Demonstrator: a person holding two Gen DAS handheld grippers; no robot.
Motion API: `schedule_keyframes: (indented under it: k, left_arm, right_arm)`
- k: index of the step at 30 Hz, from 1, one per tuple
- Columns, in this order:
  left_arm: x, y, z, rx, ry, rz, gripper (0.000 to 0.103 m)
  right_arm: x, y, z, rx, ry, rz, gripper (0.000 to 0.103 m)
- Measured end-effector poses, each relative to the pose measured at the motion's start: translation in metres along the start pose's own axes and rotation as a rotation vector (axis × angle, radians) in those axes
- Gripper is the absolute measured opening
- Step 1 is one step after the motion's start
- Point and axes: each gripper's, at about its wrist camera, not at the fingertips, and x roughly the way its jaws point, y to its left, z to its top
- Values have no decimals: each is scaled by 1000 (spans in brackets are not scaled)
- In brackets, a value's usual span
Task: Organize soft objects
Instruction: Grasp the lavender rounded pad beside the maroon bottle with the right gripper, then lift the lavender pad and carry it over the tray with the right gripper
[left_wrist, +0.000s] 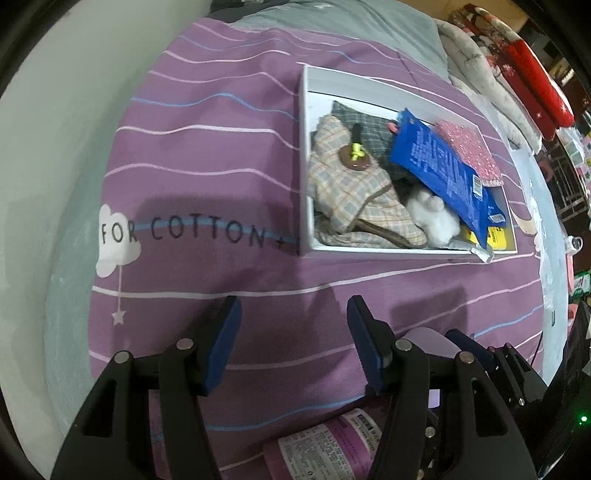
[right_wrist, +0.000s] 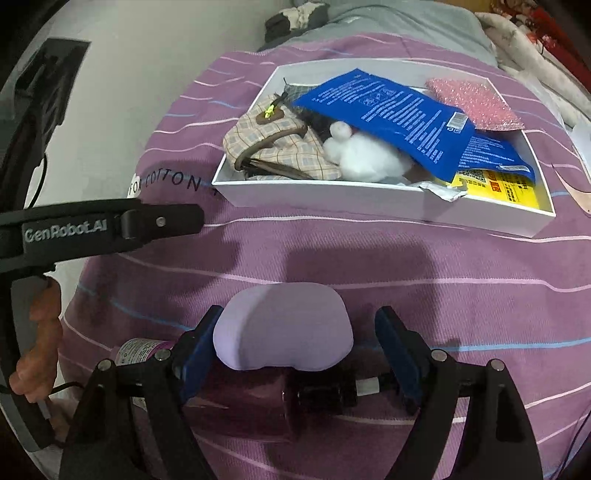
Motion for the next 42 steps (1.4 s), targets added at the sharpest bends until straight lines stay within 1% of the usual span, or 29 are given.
schedule_keyframes:
  k: [4,5,8,10,12,14,16,20,24,27,32,35,37,38,41,42]
  left_arm:
    - [-4,-11,0,30,-16,16,61]
    - [-5,-13,0,33,-18,15,61]
    - [-8,-19,2,42,-29,1,61]
    - [-9,-23,3,47,-35,-9,61]
    - [-10,-27,5,50,-41,-14,61]
    - [-11,-29,7,46,-48,-21,61]
    - [-13,-30,8,36,-63,-31,61]
    - [-19,-33,9,28,-91,-46,61]
    - [-26,-37,8,31,-126,-67,61]
    - [-28,-39,8,38,-141,-68,61]
    - [-24,-38,9,35,-129,-66,61]
    - [-21,-38,9,42,-127,-83,61]
    - [-17,-36,10,29,-125,-91,61]
    - [-15,-35,11,19,-125,-89,61]
    - [-12,-34,13,4,-127,-65,61]
    - [-12,-34,12,3,-128,-61,61]
  right_arm:
    - [-8,-7,-6,8,-16,20,77]
    - [-16,-12,-12,13,-24,24,77]
    - [-27,-25,-15,39,-43,42,75]
    - [-33,-30,-14,62,-48,67,69]
    - [-41,-37,-14,88,-64,74,69]
    - [-50,-45,-10,109,-84,71,66]
    - [-56,-51,-8,130,-90,92,59]
    - [-71,-63,2,173,-125,94,58]
    - [-83,-66,12,205,-143,132,55]
    - [-96,-68,17,223,-171,143,54]
    - [-111,-83,14,262,-210,112,54]
    - [-110,-93,12,281,-229,77,54]
    - [-106,-100,10,297,-236,76,54]
    - [-104,-101,9,298,-238,74,54]
    - [-95,-102,5,275,-221,22,54]
    - [-92,-102,4,264,-207,15,58]
